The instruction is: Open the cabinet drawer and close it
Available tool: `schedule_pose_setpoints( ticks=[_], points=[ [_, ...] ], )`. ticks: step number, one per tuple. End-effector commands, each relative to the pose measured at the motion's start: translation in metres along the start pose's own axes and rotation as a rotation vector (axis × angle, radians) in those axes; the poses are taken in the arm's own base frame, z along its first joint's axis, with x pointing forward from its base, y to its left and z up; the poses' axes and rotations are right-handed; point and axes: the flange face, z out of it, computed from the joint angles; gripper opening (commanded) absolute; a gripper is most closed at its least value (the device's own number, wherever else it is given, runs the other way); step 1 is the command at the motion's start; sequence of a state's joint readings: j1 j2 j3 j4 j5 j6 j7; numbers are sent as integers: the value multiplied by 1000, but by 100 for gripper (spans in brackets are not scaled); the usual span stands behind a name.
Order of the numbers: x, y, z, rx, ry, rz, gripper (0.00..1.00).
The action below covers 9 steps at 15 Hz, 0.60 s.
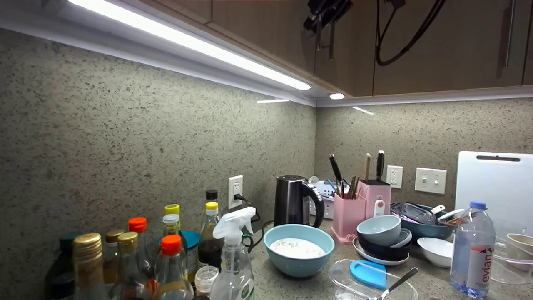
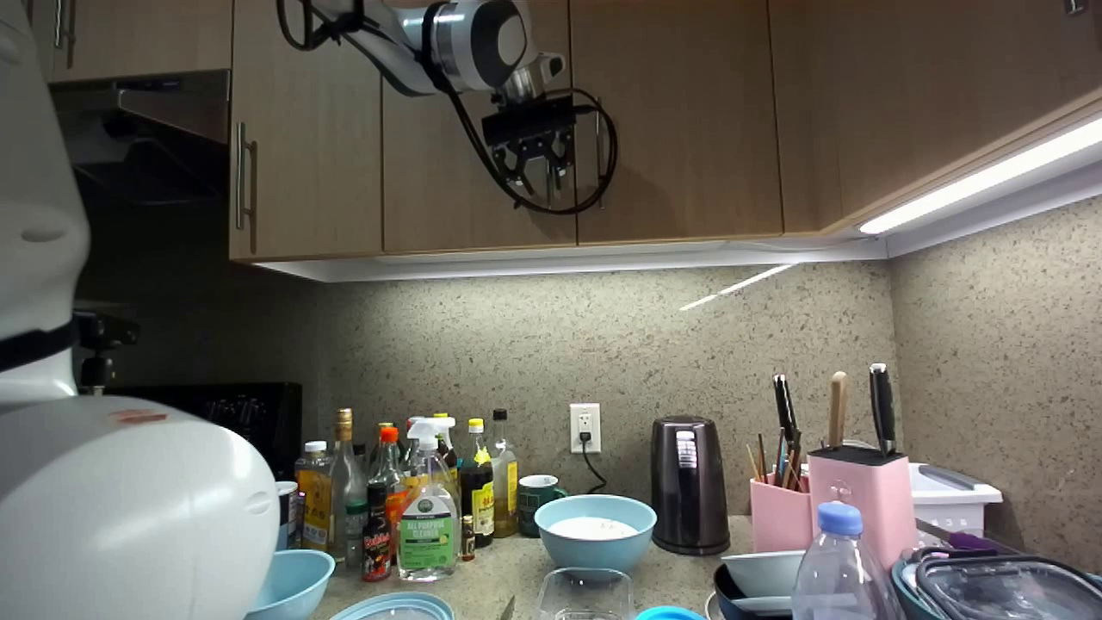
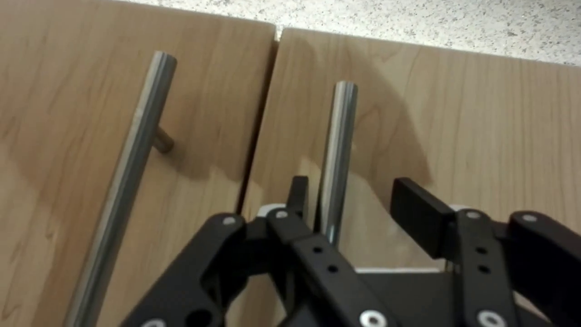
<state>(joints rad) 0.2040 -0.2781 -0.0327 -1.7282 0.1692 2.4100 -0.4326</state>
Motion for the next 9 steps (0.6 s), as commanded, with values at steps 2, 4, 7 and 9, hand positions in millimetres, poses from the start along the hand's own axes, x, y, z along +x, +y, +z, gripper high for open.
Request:
schedule_pose_setpoints(
  ticks=[2, 4, 7, 9],
  points=[
    [6, 9, -5, -38, 41, -5, 16],
    [4, 12, -7, -49, 37, -4, 5],
    [-2, 8, -10, -84, -21, -34, 4],
    [-8, -1, -18, -116, -48, -103, 5]
  ],
)
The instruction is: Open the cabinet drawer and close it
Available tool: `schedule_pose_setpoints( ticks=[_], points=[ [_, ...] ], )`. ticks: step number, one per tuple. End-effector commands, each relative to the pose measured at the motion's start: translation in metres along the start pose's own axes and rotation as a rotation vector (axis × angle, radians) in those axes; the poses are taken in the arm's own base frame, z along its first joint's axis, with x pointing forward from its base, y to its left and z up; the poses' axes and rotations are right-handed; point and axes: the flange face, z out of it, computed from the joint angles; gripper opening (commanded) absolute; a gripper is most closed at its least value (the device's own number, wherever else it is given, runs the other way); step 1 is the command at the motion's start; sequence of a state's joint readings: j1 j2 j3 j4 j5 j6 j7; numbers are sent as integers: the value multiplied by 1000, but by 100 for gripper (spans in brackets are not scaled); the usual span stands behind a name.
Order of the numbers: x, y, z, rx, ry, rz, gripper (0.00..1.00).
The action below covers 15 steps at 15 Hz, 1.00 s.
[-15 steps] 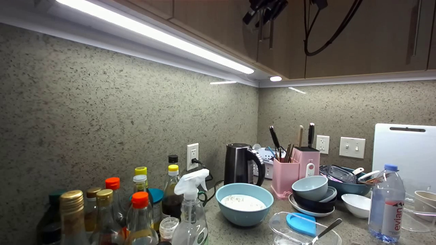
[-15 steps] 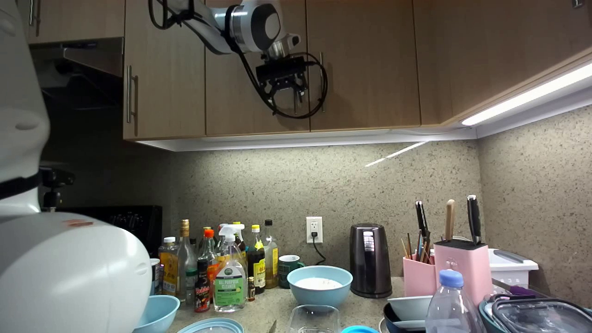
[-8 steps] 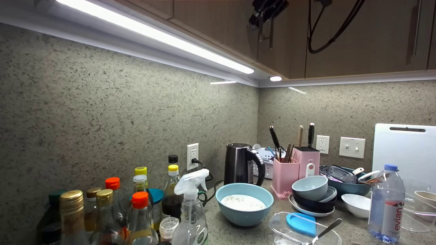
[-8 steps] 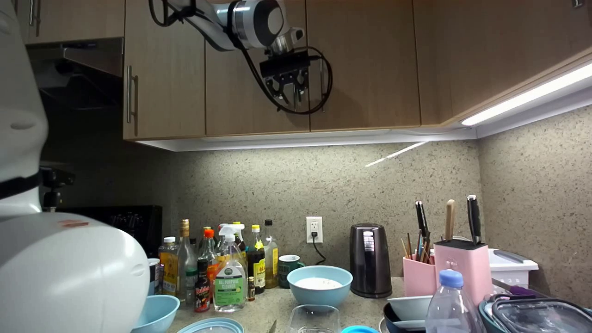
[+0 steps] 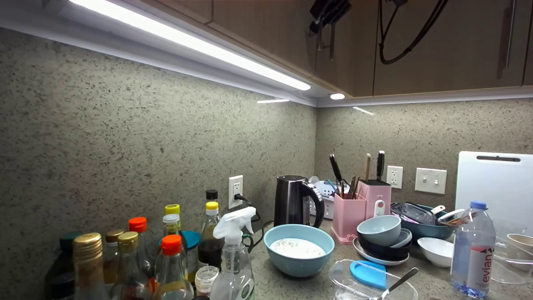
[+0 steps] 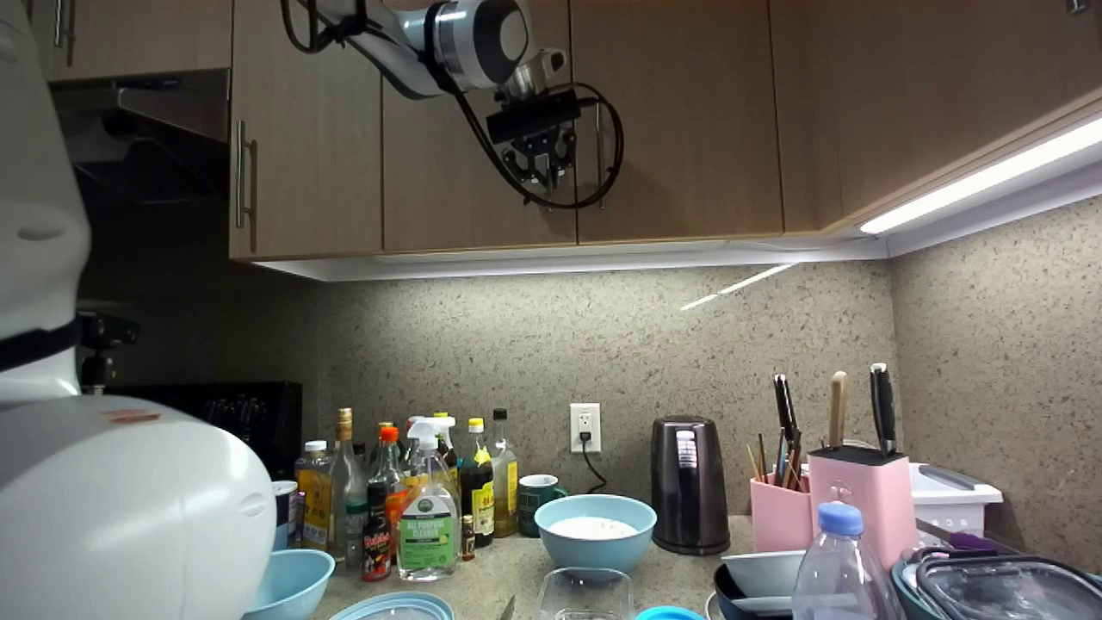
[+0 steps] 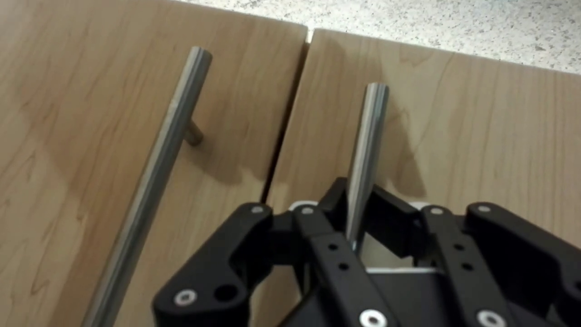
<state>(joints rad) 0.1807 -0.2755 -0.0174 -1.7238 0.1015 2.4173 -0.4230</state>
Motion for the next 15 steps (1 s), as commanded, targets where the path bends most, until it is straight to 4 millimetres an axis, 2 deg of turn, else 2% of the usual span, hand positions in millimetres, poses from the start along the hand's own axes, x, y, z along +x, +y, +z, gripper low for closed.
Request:
schedule_pose_setpoints(
  ticks=[1, 7, 10, 11, 12, 15],
  points=[
    [-12, -7, -27, -58, -39, -81, 4],
    [-33, -15, -73, -47, 72, -45, 5],
    [-34, -11, -83, -63, 122, 30, 5],
    [-26, -5, -80, -61, 105, 72, 4],
    [-32, -11, -41, -41, 40, 26, 10],
    [-32, -11, -42, -41, 42, 54, 10]
  ],
)
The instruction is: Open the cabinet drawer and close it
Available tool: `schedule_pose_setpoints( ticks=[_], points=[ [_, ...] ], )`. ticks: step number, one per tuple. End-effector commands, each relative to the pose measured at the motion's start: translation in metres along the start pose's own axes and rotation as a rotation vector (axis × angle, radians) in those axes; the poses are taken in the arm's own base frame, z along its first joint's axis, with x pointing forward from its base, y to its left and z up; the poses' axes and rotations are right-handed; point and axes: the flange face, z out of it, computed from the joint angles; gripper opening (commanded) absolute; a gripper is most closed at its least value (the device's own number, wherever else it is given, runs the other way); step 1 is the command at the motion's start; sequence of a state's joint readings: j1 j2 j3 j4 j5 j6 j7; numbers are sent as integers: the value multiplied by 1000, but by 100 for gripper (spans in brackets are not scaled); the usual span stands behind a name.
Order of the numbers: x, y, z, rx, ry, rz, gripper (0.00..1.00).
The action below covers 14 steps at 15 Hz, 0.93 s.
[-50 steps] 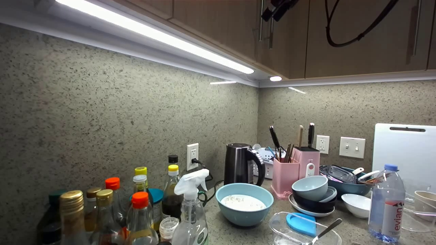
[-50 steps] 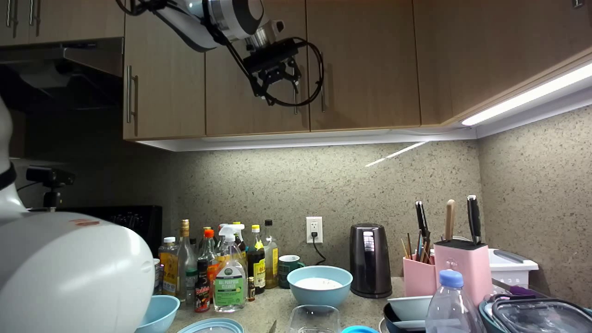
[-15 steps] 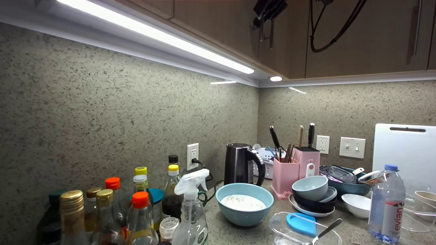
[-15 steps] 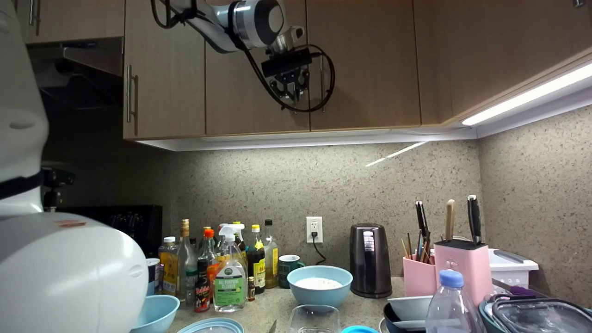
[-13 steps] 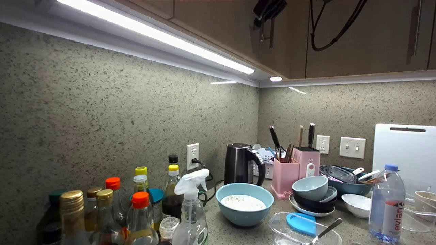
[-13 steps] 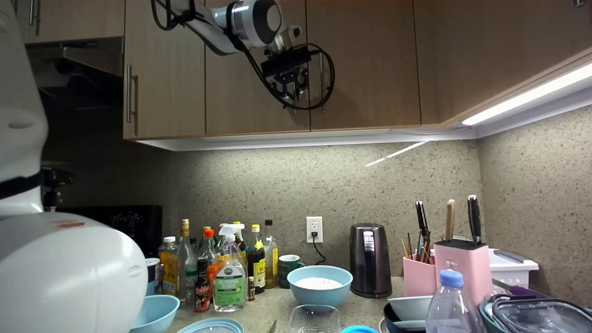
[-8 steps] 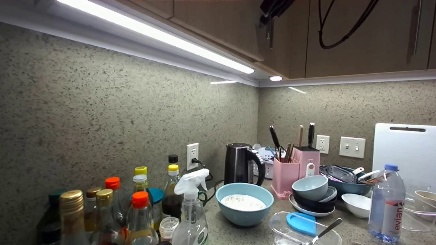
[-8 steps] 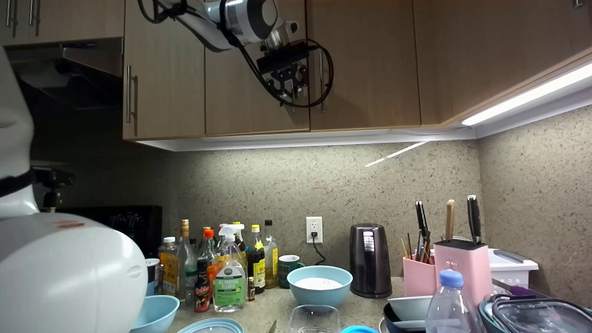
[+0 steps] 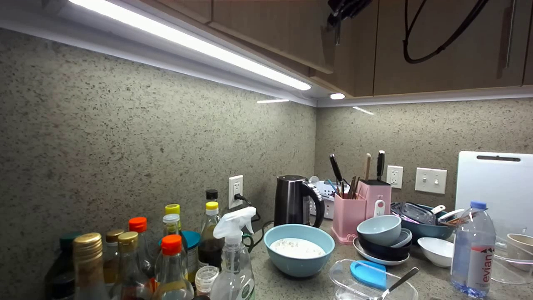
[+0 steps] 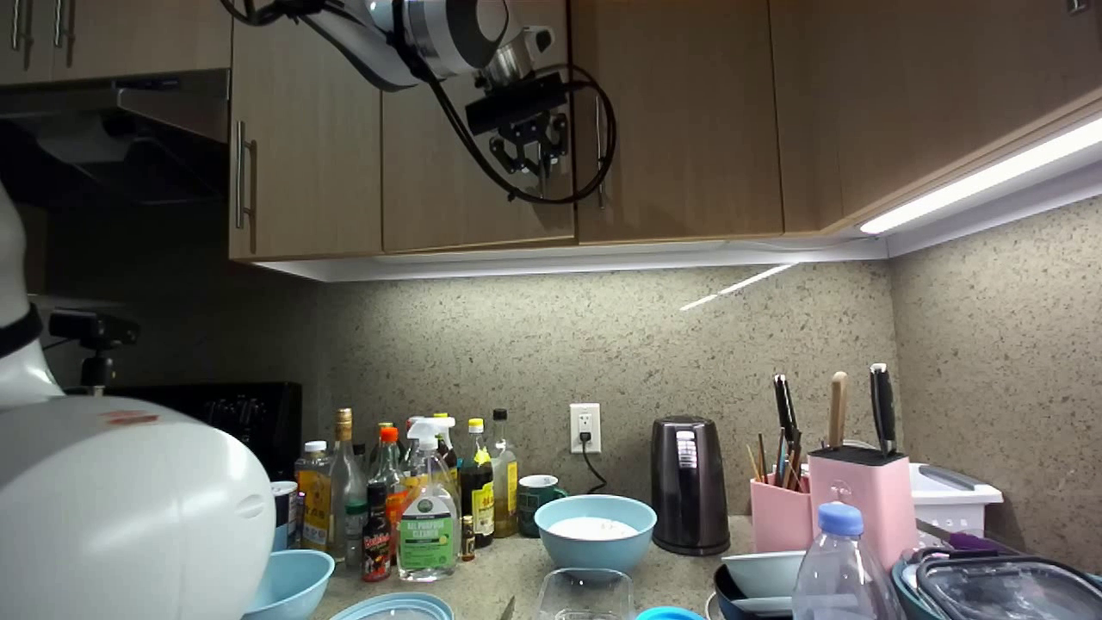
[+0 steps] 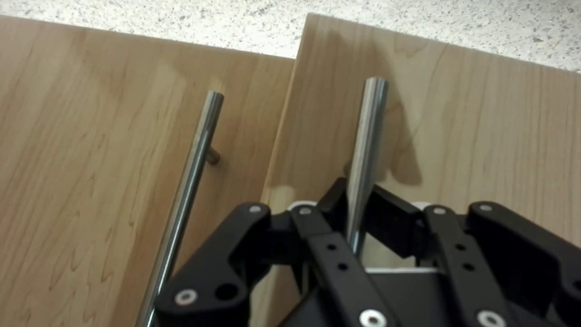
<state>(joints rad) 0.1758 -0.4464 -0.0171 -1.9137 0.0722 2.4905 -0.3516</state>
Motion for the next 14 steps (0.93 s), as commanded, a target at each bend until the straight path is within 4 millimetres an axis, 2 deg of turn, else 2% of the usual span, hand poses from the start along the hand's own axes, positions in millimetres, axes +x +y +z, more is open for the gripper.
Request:
schedule_pose_setpoints(
  ticks=[1, 2, 7, 12, 14],
  points=[
    [1, 0, 0, 0, -1, 2, 10],
    [1, 0, 0, 0, -1, 2, 5],
    [-34, -7, -22, -103, 15, -57, 5],
    [-67, -15, -44, -157, 35, 45, 5],
    [-78, -25, -56, -182, 65, 73, 5]
  ],
)
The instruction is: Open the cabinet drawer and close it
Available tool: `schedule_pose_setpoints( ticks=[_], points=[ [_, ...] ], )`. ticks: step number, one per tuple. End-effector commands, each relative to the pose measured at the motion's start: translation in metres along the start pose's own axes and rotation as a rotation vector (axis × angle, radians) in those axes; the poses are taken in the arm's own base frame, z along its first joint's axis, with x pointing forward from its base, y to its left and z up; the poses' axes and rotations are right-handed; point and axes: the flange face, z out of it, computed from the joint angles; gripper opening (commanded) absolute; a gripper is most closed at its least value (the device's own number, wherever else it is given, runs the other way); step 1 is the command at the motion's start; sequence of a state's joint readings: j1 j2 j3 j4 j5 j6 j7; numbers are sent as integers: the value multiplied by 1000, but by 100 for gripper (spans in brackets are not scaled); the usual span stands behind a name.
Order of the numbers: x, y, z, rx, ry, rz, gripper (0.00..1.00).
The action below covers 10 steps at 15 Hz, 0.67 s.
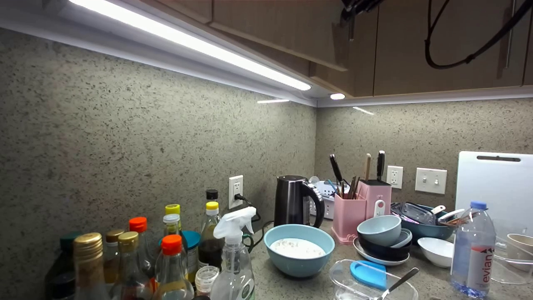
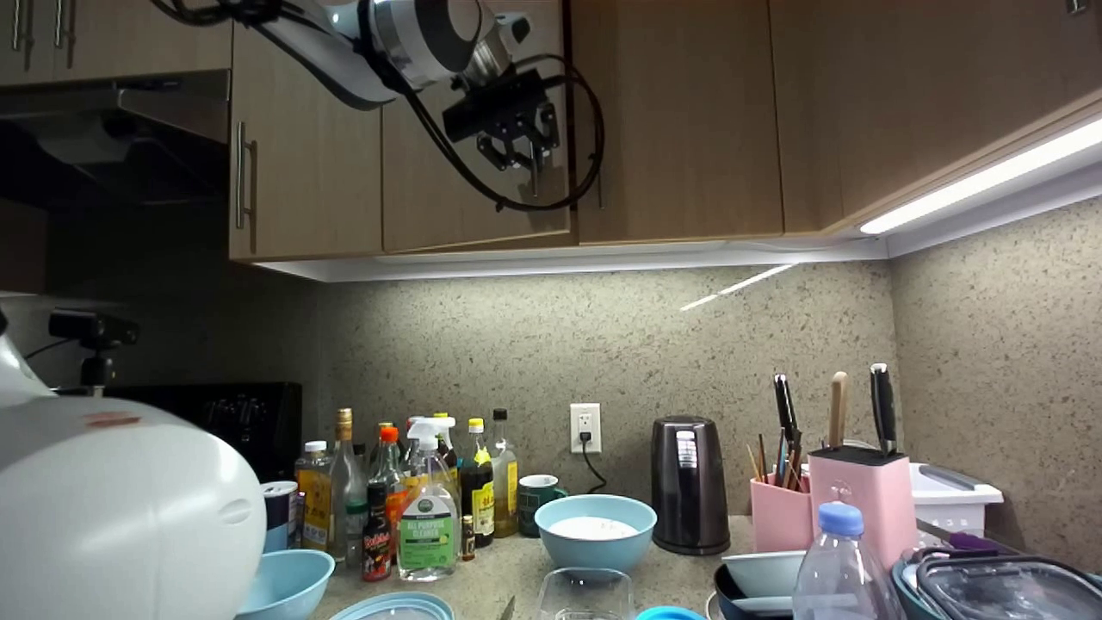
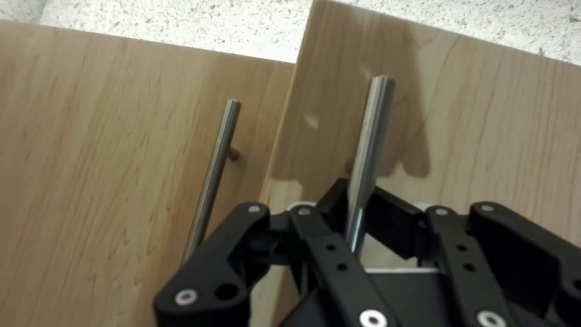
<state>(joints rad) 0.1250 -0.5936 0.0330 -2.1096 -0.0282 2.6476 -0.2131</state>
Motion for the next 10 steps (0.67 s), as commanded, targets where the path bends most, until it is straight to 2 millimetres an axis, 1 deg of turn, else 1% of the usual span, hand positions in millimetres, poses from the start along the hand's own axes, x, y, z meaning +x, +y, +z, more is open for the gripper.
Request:
schedule_pose_setpoints(
  ticks=[1, 3, 4, 5, 7, 10],
  points=[
    [-46, -4, -37, -89, 3, 41, 5],
    [-50, -8, -44, -79, 49, 48, 5],
    [-49, -7, -41, -45, 58, 41, 5],
    [-23, -11, -30, -39, 65, 38, 10],
    [-26, -12, -34, -36, 74, 40, 10],
    [-26, -12, -34, -33, 76, 41, 10]
  ],
)
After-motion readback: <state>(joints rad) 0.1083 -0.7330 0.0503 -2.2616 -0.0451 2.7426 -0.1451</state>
